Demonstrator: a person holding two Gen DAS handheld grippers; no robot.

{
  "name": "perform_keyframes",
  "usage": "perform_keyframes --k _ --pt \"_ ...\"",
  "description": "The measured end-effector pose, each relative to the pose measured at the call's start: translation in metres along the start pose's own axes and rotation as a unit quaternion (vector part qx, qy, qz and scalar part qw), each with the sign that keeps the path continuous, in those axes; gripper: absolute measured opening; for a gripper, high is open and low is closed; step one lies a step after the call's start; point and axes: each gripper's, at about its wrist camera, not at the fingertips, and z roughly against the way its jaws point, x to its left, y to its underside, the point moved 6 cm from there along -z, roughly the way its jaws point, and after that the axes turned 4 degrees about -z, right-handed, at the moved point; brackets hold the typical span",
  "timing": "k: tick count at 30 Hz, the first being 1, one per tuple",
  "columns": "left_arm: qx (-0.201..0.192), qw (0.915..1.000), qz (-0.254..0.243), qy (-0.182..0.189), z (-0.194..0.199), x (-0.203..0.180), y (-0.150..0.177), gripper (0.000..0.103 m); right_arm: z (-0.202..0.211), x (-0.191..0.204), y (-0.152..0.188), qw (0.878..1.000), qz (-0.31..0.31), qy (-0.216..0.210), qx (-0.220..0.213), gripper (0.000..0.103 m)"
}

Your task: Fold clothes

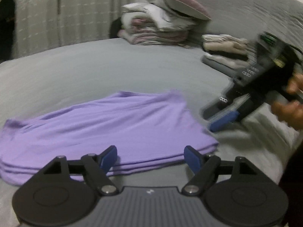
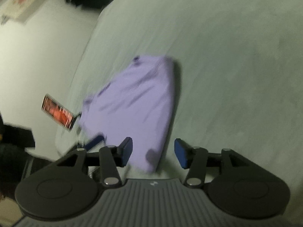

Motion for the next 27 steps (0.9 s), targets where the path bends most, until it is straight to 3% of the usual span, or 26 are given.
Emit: perform_keyframes --k 3,7,17,20,27 --pt "-0.015 0.9997 -0.014 0.009 -0.001 -0.017 0.000 0.079 -0.005 -0.011 -0.005 0.999 -0.033 -0.017 -0.024 0.053" --pt "-0.016 0.9984 -0.051 0.017 -0.009 -0.037 -0.001 0.078 -0.010 -0.008 -0.007 0.999 -0.021 -0.020 -0.042 0.053" --pt "-0.019 0.9915 -0.129 0.010 -0.017 -0.066 0.002 0.077 -0.004 -0.006 0.025 0.998 -0.011 -0.053 0.037 0.049" --pt "-0.024 0.9897 -0.141 0.000 -0.016 -0.071 0.000 0.077 -0.010 -0.001 0.026 0.996 -0.021 -0.068 0.050 0.034" --pt "-0.028 0.9859 -0.154 -0.060 -0.019 -0.083 -0.006 0.050 -0.009 0.021 0.015 0.991 -0.033 -0.121 0.042 0.030"
